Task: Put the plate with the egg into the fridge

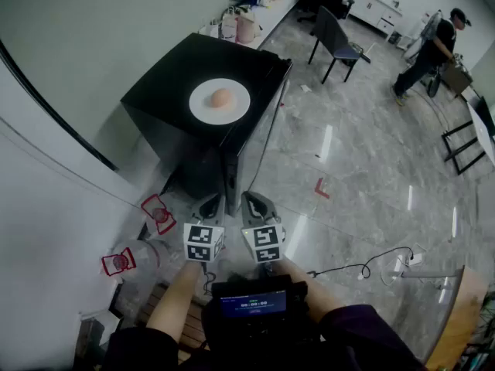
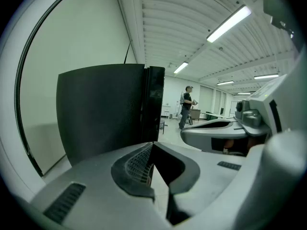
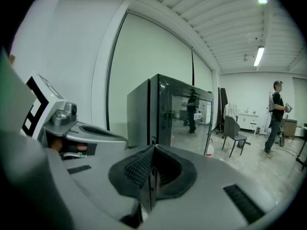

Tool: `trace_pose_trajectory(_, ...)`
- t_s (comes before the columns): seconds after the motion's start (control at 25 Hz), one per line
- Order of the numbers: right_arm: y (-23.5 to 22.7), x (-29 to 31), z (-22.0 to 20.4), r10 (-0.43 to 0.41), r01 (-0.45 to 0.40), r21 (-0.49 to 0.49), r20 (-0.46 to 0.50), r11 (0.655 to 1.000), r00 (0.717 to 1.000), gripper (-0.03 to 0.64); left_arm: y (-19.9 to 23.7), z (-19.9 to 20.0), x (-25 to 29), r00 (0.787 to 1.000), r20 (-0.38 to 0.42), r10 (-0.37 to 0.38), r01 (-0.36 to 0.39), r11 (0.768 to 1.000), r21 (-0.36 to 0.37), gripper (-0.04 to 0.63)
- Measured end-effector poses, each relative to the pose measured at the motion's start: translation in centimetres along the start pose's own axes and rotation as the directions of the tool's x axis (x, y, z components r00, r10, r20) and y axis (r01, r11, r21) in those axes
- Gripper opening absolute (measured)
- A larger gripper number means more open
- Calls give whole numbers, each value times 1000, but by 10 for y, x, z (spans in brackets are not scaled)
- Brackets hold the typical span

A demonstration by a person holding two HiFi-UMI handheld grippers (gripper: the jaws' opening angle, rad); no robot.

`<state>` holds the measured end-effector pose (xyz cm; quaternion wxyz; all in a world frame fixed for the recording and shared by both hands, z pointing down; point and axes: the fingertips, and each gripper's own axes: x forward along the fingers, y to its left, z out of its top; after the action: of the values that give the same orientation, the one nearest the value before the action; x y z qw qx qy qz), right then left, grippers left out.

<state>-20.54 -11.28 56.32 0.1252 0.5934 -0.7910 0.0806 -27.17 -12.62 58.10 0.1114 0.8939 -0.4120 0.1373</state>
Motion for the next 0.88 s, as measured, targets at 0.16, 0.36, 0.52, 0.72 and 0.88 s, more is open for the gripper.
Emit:
trace_pose_trajectory(0.16,-10,-2,-7,-16,16,18,-9,1000,1000,9,0,-2,9,1000,4,28,-28,1000,-10,9)
trace_pose_trajectory(0.36,-13,-6,-9,-15,15,9,-9,1000,1000,9,-1,-6,15,1000,-12,25,-25,1000,-7,9)
trace_pose_trajectory(0.52,-19,-10,-5,-16,15,29,16,999,1000,9,-1,-13,22,999,-21,40,-39,999,12,9)
trace_pose_trajectory(0.72,-31,-21,-6,-4,3,98,9,995,1000,30,-4,-49,49,996,-64,67,-64,996,54,46)
trace_pose_trajectory(0.88,-41,-37,-5,-9,9,69,3,998,1000,31,-10,-66,72,991,-86,107,-104,994,41,69)
